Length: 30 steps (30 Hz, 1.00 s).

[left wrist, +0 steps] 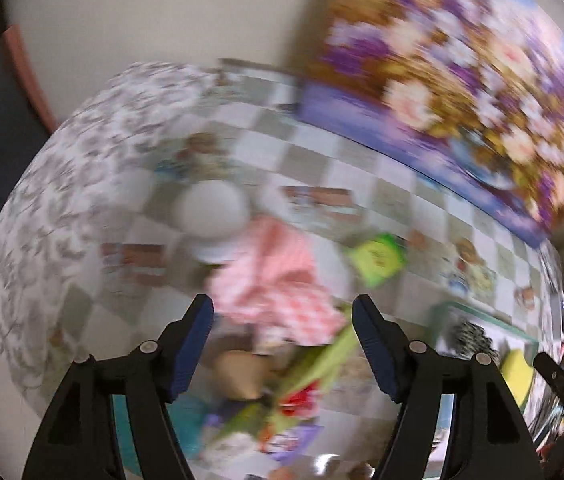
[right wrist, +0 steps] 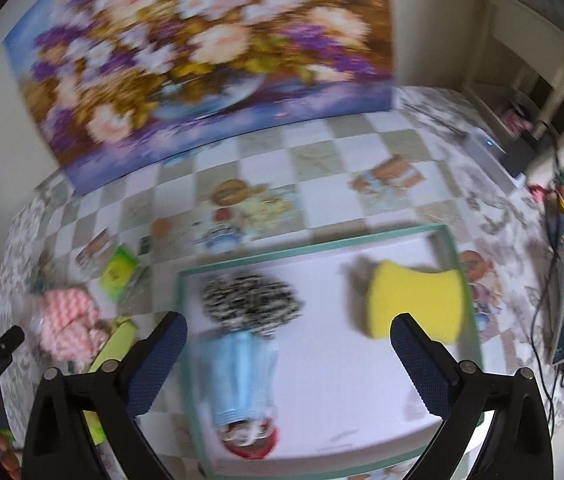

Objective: Organize soft objects
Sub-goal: 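Carry the sponge and scrunchie into the tray while both tools open to release, then reach into the pile and grasp the red plush flower toy with the right tool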

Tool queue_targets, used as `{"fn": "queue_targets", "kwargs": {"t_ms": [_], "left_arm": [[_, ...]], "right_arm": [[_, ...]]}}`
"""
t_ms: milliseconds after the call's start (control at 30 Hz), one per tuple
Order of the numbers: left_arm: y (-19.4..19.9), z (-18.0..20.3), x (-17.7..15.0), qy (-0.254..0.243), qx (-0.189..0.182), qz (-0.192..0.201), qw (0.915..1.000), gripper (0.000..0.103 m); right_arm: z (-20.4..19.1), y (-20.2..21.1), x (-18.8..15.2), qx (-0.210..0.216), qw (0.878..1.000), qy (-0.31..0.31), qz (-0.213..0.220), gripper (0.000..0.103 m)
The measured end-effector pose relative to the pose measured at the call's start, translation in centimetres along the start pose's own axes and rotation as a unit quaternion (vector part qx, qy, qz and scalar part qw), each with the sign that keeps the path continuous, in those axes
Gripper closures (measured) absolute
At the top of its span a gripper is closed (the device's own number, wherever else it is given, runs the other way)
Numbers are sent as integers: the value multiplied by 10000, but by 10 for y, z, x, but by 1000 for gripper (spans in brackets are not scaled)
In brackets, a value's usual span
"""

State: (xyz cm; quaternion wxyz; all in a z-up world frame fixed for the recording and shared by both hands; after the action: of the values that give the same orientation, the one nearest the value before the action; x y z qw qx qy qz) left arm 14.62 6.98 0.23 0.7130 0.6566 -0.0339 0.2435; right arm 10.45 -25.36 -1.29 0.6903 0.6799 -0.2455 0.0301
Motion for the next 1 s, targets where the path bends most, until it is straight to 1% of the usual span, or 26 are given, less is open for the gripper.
{"fn": "queue_targets", "kwargs": {"t_ms": [67, 133, 233, 367, 500, 567, 700, 867, 1000], "left_arm": [[2, -24, 3, 254, 62, 22, 9997, 30], [3, -47, 7, 504, 89, 48, 9987, 30], [-1, -69, 10, 765, 77, 30, 9970, 30], [-13, -85, 11, 962, 50, -100, 9953, 30], [-28, -88, 9, 979, 38, -283, 9948, 30], [-38, -84, 7, 874, 66, -413, 9953, 30], [-56, -74, -2, 664, 62, -670, 9955, 30], [-67, -67, -10, 558, 73, -828, 9950, 30], [-71, -66, -14, 556, 78, -902, 9943, 30]], "right_arm": [[-23, -3, -4, 84, 9997, 218, -27, 0], [-47, -8, -8, 253, 9989, 394, -97, 0], [-76, -16, -13, 386, 9973, 607, -174, 0], [-117, -36, -24, 560, 9935, 901, -412, 0], [-146, -54, -35, 784, 9889, 1073, -661, 0], [-160, -66, -43, 888, 9859, 1162, -818, 0], [-177, -85, -56, 976, 9814, 1235, -1096, 0], [-185, -99, -70, 991, 9772, 1315, -1342, 0], [-182, -102, -79, 1011, 9764, 1226, -1462, 0]]}}
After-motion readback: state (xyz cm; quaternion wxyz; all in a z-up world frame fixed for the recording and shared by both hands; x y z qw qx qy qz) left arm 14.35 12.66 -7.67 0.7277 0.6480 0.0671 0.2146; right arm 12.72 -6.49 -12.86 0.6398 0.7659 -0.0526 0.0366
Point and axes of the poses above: each gripper's, at about its wrist camera, not at the fingertips, and y roughly against the way its jaws point, z to its right, x to its top, the point moved 5 cm from there along -y, roughly the way its jaws point, and after that the axes turned 4 degrees about y, right-handed, at the moved point
